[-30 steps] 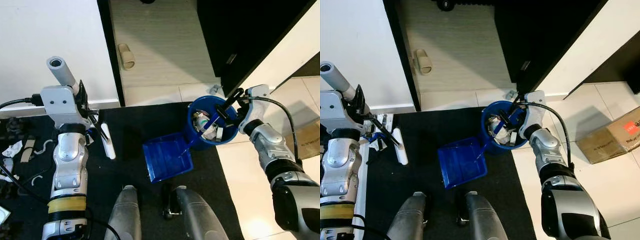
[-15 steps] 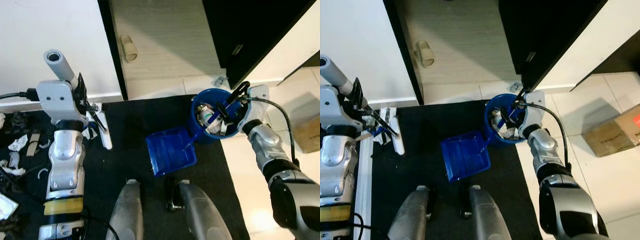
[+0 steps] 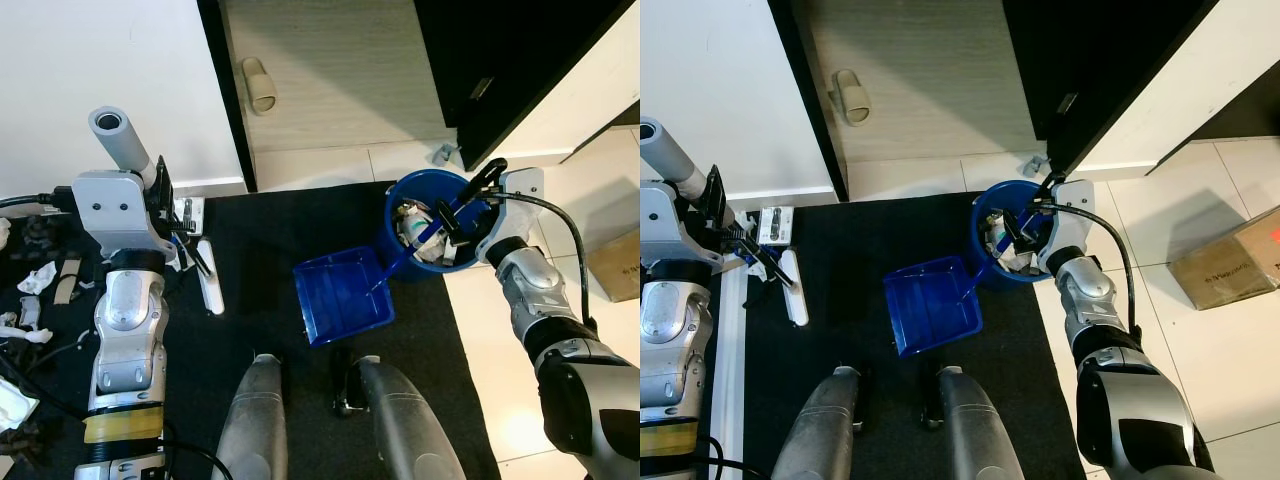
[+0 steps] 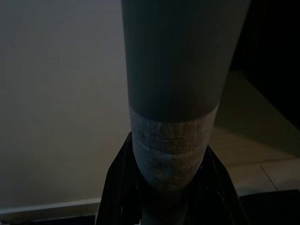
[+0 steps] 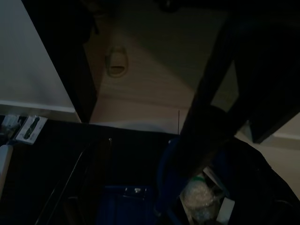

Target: Sweep floor

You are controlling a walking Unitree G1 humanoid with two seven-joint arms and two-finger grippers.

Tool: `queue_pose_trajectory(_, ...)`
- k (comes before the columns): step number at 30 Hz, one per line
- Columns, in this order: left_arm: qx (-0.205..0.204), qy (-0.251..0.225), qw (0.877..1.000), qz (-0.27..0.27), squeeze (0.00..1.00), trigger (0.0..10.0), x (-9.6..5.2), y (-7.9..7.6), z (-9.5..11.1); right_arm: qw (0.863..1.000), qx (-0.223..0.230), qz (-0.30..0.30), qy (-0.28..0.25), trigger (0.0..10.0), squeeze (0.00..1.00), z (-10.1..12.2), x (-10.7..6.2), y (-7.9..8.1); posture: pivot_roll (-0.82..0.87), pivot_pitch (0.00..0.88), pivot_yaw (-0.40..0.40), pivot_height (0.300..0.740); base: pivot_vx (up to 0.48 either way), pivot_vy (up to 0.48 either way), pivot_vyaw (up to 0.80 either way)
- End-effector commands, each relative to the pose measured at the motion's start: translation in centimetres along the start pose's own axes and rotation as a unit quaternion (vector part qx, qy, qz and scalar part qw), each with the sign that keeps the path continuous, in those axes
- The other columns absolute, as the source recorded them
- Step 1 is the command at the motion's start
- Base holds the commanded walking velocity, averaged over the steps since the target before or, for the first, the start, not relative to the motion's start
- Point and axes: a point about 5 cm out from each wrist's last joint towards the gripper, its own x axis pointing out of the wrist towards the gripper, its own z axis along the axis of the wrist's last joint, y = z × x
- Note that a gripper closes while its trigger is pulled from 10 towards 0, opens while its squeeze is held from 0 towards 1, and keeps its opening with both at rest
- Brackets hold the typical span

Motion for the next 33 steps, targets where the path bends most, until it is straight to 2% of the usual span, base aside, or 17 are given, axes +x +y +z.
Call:
queue_pose_trajectory(1,0.016,-0.011,1.0,0.0,0.0,10.0,-0.3,0.4,0.6,1.0,0.002,0.001,0.005,10.0,0.0,-0.6,-0.4,0.0,0.21,0.329,-0.084,0.74,0.0,0.0,0.0)
queue_pose_trajectory(7,0.015,-0.011,1.0,-0.001,0.0,10.0,-0.3,0.4,0.6,1.0,-0.003,0.003,0.01,10.0,0.0,-0.9,-0.6,0.2,0.21,0.328,-0.083,0.74,0.0,0.0,0.0)
queue_pose_trajectory(8,0.015,-0.011,1.0,-0.001,0.0,10.0,-0.3,0.4,0.6,1.0,-0.003,0.002,0.01,9.4,0.0,-0.9,-0.6,0.2,0.22,0.327,-0.083,0.74,0.0,0.0,0.0)
queue_pose_trajectory(10,0.015,-0.011,1.0,-0.001,0.0,10.0,-0.3,0.4,0.6,1.0,-0.003,0.002,0.01,9.4,0.0,-0.9,-0.6,0.1,0.21,0.327,-0.083,0.74,0.0,0.0,0.0)
queue_pose_trajectory(11,0.015,-0.011,1.0,0.0,0.0,10.0,-0.4,0.3,0.6,1.0,-0.004,-0.001,0.01,3.2,0.0,-0.9,-0.6,0.1,0.21,0.327,-0.083,0.74,0.0,0.0,0.0)
queue_pose_trajectory(12,0.014,-0.011,1.0,0.0,0.0,10.0,-0.4,0.4,0.6,1.0,-0.005,-0.004,0.01,0.0,0.0,-0.9,-0.6,0.0,0.21,0.327,-0.083,0.74,0.0,0.0,0.0)
queue_pose_trajectory(28,0.018,-0.009,1.0,-0.002,0.0,10.0,-0.4,0.5,0.6,0.999,0.002,-0.035,0.022,0.0,0.0,-1.3,-1.0,-0.7,0.23,0.313,-0.081,0.74,0.0,0.0,0.0)
queue_pose_trajectory(33,0.018,-0.005,1.0,-0.001,0.0,10.0,-0.4,0.5,0.3,0.998,0.031,-0.057,0.021,0.0,0.0,-1.6,-1.2,-0.9,0.21,0.291,-0.079,0.74,0.0,0.0,0.0)
